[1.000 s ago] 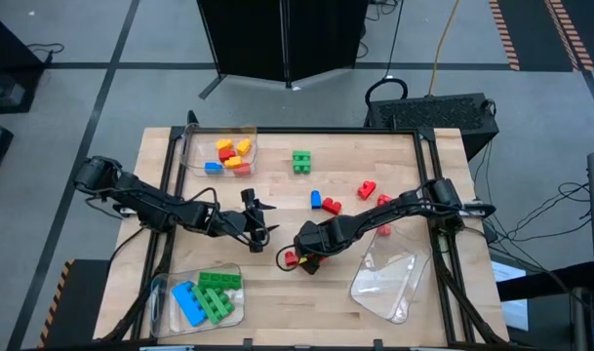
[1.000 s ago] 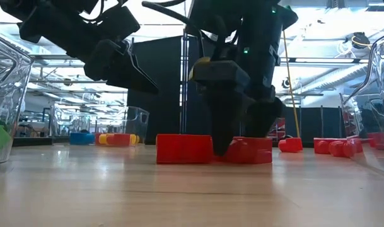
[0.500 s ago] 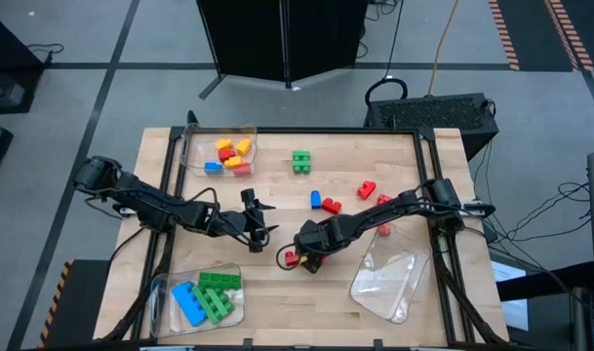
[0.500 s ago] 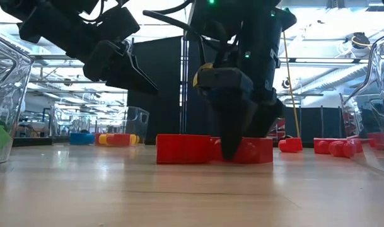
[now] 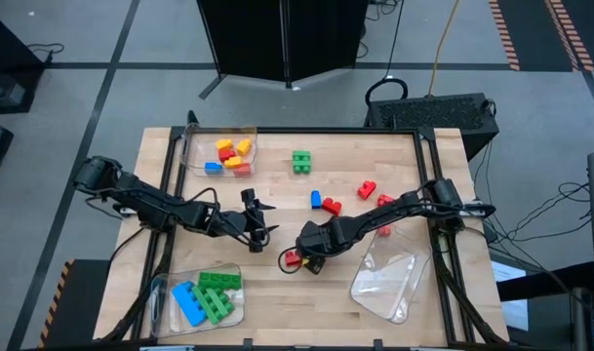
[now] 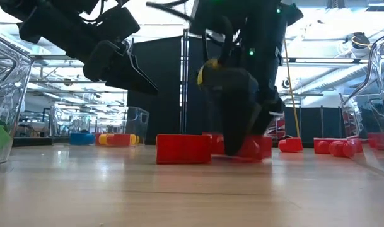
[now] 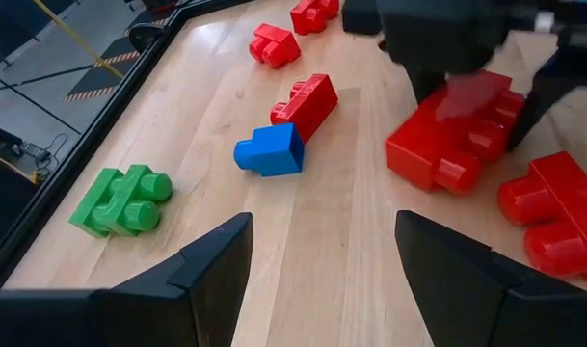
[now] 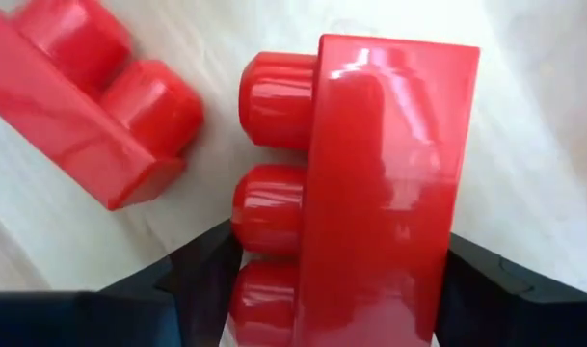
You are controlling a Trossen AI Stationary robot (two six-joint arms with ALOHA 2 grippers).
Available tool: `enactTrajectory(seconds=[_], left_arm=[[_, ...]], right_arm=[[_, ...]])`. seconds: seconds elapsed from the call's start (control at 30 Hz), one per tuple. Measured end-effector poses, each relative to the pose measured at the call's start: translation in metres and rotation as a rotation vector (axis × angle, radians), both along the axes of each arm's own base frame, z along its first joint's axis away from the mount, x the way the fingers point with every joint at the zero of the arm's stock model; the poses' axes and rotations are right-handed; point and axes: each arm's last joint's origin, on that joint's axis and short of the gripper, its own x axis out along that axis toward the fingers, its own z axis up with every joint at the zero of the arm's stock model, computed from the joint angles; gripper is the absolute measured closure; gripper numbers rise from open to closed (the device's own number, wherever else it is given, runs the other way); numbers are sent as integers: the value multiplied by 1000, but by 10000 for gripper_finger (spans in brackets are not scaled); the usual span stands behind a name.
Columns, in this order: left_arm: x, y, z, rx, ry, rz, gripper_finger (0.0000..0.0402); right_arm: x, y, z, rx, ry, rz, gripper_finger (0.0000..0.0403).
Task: Sort blocks by size
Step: Put the three-stud red game piece into the bottom left transparent bin
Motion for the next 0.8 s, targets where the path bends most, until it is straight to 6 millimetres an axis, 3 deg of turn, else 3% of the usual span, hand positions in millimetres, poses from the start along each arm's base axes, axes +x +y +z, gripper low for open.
enactTrajectory(seconds=[0.17, 0.37, 0.63, 0.8], left_arm=[[0, 0, 0, 0, -1, 0, 146], [0, -1, 0, -29, -4, -30, 146], [13, 3, 18, -449, -196, -227, 146], [15, 14, 20, -549, -216, -182, 146]], right_arm=[[-5, 3, 30, -79, -106, 3, 152], [-15, 21, 53, -248, -190, 109, 144], [-24, 40, 58, -596, -214, 230, 146], [-26, 44, 61, -767, -197, 295, 141]])
